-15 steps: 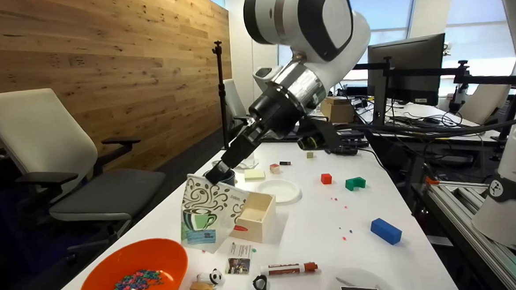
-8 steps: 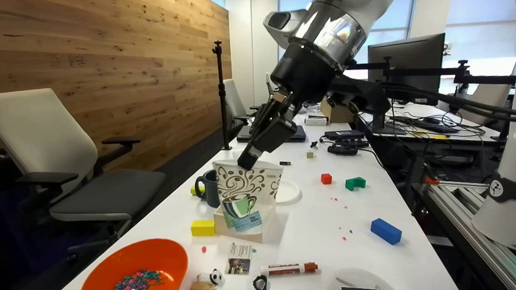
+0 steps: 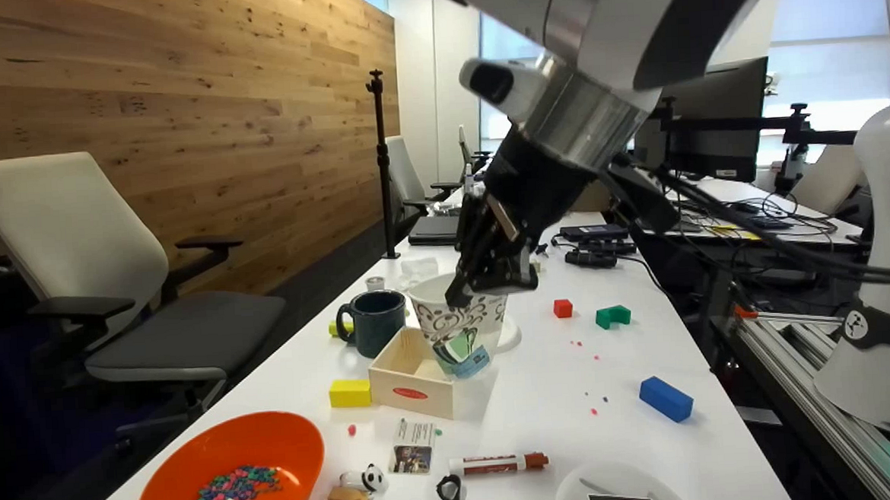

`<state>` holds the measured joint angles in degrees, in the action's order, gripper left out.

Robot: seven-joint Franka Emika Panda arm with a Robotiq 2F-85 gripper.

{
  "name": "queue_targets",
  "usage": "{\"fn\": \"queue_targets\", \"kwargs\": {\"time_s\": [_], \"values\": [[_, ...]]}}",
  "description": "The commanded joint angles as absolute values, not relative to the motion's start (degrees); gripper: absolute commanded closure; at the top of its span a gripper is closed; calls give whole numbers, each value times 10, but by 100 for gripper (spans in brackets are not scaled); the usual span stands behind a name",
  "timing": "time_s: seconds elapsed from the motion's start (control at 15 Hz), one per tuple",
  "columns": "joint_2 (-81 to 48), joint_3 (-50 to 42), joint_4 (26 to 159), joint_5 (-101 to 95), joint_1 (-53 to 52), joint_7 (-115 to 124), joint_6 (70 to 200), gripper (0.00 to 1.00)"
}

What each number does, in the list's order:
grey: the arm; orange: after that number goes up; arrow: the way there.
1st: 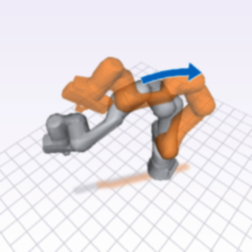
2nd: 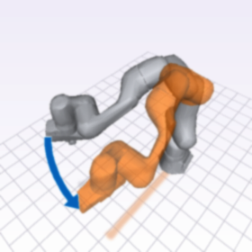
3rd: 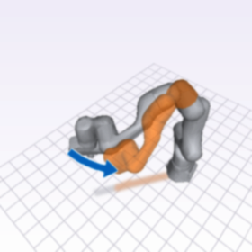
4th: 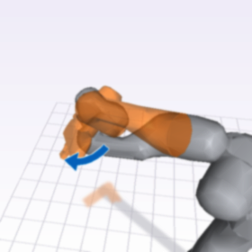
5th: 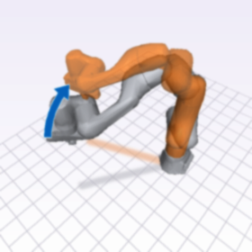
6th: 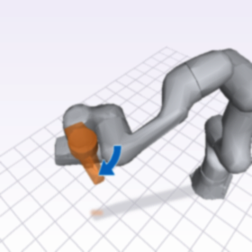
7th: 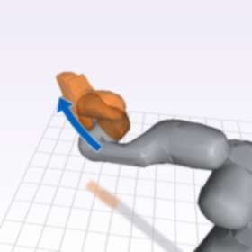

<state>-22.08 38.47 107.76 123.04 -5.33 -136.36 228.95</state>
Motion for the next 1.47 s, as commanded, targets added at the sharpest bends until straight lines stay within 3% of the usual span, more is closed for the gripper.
{"fn": "queue_targets", "kwargs": {"time_s": [0.0,0.4,1.4], "values": [[-285,309,1056,1170,-146,-1325,2321,99],[-328,242,1036,1132,-221,-1195,2269,99],[-402,206,988,1061,-250,-1044,2305,99]]}}
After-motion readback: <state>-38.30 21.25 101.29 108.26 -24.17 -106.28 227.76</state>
